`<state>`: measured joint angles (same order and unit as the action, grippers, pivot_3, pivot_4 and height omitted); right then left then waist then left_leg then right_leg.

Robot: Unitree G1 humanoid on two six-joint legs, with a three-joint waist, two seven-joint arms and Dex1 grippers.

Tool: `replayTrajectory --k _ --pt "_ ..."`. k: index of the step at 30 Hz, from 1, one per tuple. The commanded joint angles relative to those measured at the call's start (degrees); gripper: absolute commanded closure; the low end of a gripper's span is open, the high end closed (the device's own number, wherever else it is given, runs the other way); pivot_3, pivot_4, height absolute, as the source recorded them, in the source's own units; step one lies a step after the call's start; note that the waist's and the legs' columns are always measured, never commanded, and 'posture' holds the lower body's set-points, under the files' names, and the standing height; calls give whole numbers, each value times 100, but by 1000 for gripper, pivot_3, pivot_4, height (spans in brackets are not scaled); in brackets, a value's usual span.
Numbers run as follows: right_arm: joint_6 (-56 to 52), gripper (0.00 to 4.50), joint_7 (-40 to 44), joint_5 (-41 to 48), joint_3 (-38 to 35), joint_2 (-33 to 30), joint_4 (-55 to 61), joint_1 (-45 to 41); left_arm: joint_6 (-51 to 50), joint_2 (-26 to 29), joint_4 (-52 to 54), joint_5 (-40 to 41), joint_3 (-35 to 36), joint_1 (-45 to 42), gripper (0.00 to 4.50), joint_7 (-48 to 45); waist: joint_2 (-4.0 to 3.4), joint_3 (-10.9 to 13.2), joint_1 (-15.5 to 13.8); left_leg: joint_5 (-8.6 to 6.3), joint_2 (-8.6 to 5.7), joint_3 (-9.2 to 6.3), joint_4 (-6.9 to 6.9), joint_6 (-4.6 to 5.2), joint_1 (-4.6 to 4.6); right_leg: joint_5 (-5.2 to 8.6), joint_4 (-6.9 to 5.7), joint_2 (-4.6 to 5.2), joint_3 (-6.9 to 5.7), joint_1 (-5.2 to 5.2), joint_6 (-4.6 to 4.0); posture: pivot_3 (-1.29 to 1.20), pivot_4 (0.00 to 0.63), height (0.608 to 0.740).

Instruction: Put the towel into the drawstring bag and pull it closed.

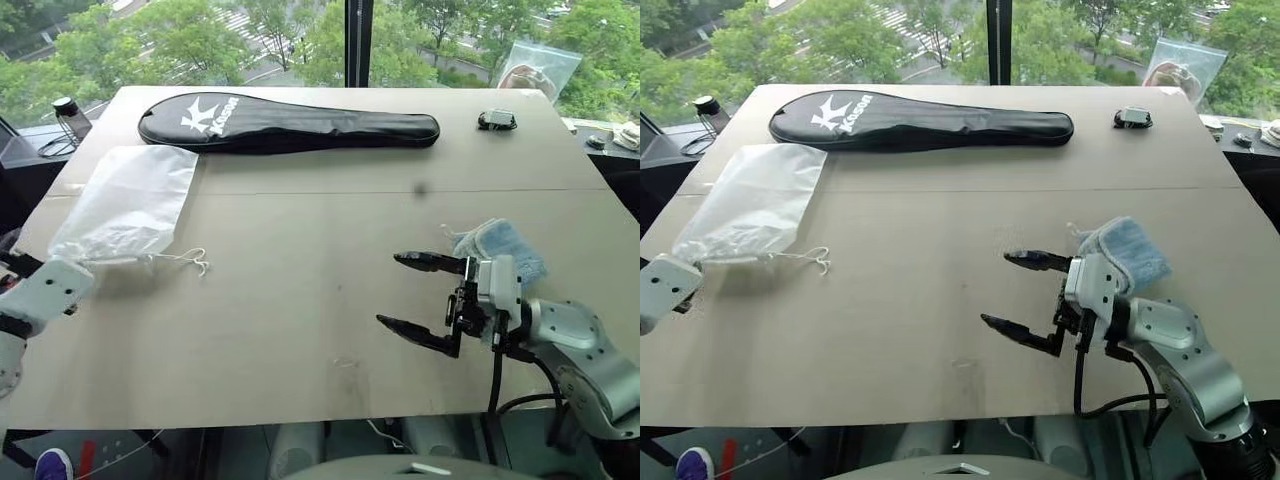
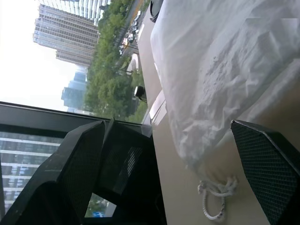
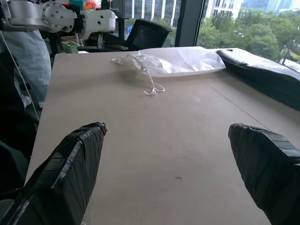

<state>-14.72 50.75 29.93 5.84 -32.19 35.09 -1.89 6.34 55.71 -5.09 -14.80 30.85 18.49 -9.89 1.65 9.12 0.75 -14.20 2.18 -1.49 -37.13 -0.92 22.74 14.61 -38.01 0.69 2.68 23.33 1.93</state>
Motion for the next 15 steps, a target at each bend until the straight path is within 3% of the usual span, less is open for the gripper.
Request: replayTrajectory --k 1,7,15 --pt "90 0 7 82 38 92 95 -232 232 232 -425 -182 -233 -392 65 -42 2 1 2 0 0 -2 0 0 2 0 0 -2 -2 2 0 0 150 740" --pt "152 0 30 -36 -7 75 -1 -271 525 380 -1082 -362 -768 -940 65 -136 3 0 9 0 -3 -5 1 0 5 -2 -2 -1 -6 2 -2 0 150 740" --pt "291 0 71 -68 -50 1 1 -100 935 496 -1366 -413 -817 -896 65 -159 3 1 9 0 2 -4 2 0 5 -2 -4 2 -6 3 -2 0 150 740"
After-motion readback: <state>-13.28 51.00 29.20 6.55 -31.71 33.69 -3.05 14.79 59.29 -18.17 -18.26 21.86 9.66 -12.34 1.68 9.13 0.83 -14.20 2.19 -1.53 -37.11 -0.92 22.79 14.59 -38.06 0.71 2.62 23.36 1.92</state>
